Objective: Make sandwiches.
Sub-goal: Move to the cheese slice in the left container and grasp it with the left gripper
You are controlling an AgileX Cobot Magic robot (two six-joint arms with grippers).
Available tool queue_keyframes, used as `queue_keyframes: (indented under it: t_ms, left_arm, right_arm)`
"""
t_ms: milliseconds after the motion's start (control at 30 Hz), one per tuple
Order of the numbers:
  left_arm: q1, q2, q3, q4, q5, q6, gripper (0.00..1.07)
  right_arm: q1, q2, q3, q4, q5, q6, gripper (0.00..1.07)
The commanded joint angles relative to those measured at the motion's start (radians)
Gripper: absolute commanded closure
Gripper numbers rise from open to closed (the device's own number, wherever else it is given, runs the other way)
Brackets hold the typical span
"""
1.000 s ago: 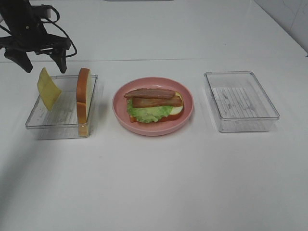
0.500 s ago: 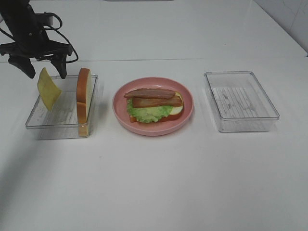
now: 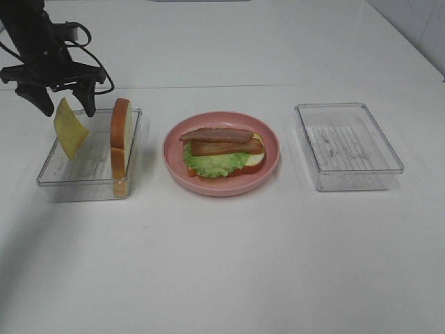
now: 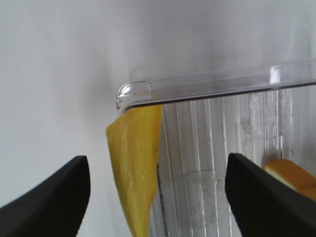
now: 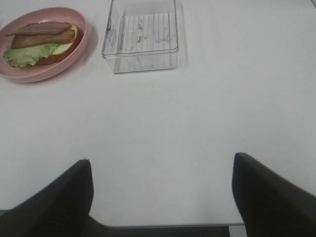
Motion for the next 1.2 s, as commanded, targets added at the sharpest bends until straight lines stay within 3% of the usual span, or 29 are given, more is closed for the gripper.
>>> queue_keyframes:
  t_ms: [33, 233, 633, 900, 967, 1200]
  left_arm:
    - [-0.003, 0.003, -0.003, -0.009, 0.098, 0.008, 0.44]
    - [-0.003, 0.003, -0.003, -0.009, 0.098, 0.008, 0.59]
    - [-0.003, 0.003, -0.003, -0.009, 0.098, 0.012, 0.67]
    - [0.0, 0.002, 0.047, -0.008, 0.098, -0.005, 0.61]
    - [0.0, 0.002, 0.082, 0.006, 0.098, 0.0, 0.5]
    - [0.0, 0.0, 0.063, 0.011, 0.098, 0.006, 0.5]
  right_arm:
    - [0.0, -0.032, 0.005, 0.0, -0.008, -0.017, 0.32]
    - [0.0, -0.032, 0.005, 0.0, -0.008, -0.017, 0.32]
    - [0.0, -0.032, 0.005, 0.0, -0.008, -0.017, 0.32]
    - [0.0, -0.032, 0.005, 0.0, -0.008, -0.017, 0.32]
    - [0.0, -0.032, 0.005, 0.0, -0.008, -0.017, 0.32]
    - [0.0, -0.032, 0.005, 0.0, -0.008, -0.017, 0.32]
